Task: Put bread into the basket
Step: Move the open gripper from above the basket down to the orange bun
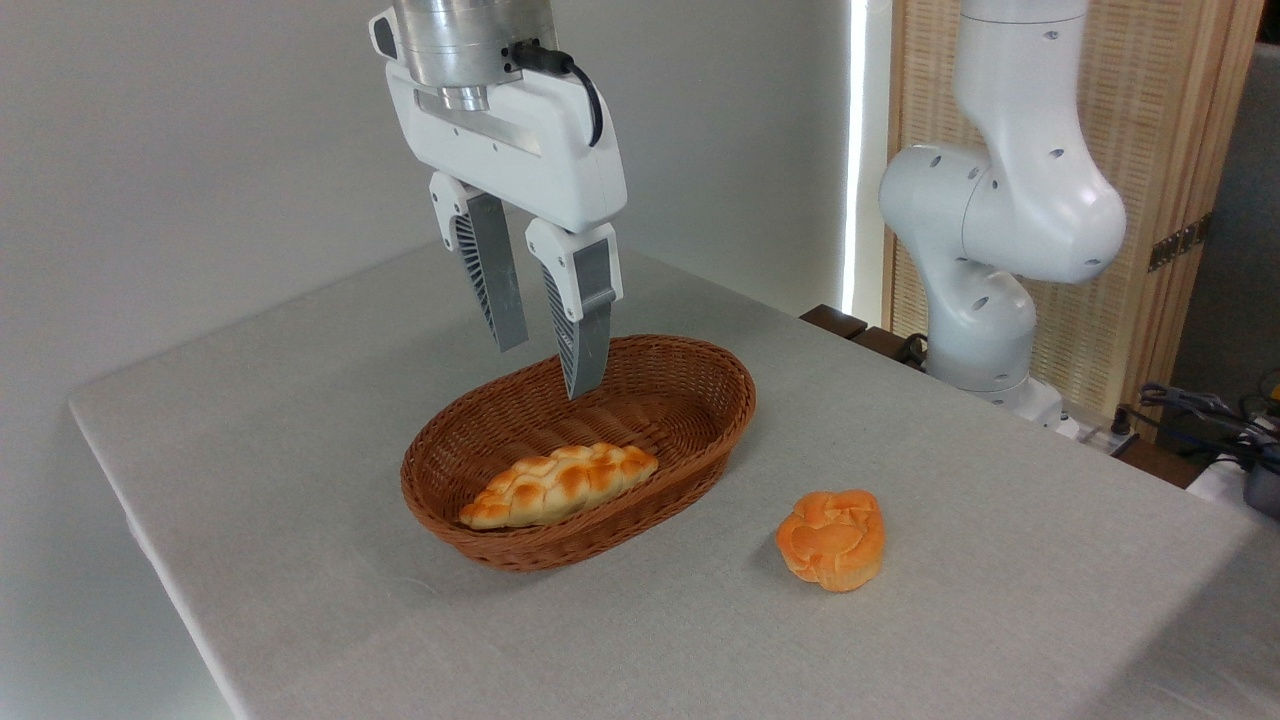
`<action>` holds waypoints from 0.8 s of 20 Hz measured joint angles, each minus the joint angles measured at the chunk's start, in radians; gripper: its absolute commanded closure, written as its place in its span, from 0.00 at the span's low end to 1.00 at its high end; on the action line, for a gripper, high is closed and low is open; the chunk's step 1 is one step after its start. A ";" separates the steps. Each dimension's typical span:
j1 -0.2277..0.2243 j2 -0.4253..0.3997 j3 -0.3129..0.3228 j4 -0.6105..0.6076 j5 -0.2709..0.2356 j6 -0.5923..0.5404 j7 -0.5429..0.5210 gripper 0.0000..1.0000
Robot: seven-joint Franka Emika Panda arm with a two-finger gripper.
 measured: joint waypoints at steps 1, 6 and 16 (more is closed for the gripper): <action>0.000 0.000 0.001 0.000 0.000 0.000 0.000 0.00; 0.002 0.001 0.002 0.000 0.000 0.000 0.000 0.00; 0.003 -0.031 0.005 -0.054 0.000 -0.006 0.001 0.00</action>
